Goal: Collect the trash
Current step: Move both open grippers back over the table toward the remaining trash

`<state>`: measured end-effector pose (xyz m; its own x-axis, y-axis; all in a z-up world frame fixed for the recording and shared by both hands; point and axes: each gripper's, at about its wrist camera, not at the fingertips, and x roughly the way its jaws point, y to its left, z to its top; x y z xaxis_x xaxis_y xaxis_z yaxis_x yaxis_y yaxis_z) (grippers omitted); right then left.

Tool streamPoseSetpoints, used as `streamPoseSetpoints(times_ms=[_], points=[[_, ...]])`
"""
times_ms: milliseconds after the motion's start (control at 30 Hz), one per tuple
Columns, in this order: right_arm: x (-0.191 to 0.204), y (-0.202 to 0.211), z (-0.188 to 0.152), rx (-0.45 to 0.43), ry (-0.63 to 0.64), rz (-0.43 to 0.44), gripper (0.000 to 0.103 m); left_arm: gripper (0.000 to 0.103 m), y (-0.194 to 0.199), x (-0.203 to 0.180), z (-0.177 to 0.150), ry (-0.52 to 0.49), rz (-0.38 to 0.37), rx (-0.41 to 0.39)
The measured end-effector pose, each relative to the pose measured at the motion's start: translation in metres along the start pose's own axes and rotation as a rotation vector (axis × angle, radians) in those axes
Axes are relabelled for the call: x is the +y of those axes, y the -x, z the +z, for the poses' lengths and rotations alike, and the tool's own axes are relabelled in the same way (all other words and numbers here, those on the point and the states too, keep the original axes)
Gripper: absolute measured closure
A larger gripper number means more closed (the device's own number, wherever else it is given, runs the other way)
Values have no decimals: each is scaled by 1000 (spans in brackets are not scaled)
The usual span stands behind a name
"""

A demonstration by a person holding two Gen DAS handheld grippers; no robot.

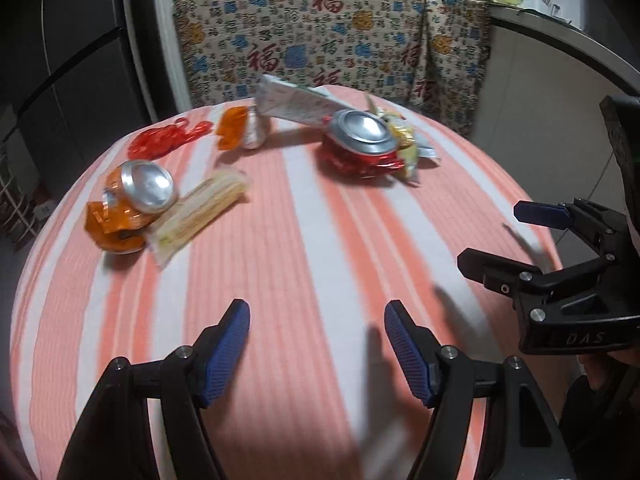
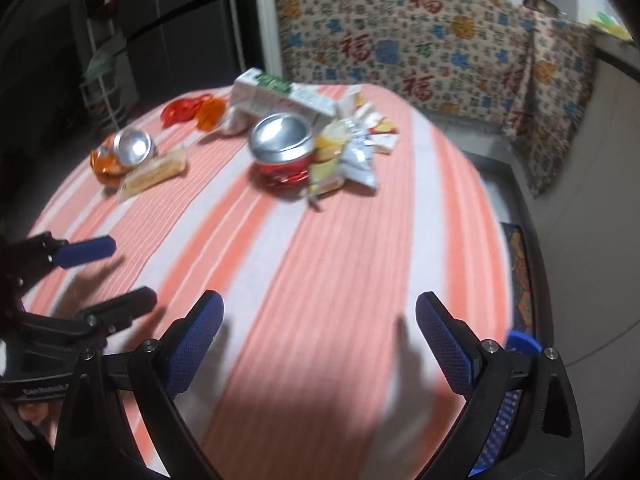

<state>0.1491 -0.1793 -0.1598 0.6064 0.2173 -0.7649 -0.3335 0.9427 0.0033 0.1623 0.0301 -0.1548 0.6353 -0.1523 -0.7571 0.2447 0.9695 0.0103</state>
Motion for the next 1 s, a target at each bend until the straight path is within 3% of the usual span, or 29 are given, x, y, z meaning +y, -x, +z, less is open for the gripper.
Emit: streamPoseSetpoints(times_ms=[367,633,1000], points=[[33,-23,13,13,24,-14,5,32,-15,31,-3,53,1,27],[26,-29,15,23,-1,-25,5,23,-19,31,-4,57,25,43],[24,-36,12,55,14,-45,3,22,-20,31,-4,59,25,44]])
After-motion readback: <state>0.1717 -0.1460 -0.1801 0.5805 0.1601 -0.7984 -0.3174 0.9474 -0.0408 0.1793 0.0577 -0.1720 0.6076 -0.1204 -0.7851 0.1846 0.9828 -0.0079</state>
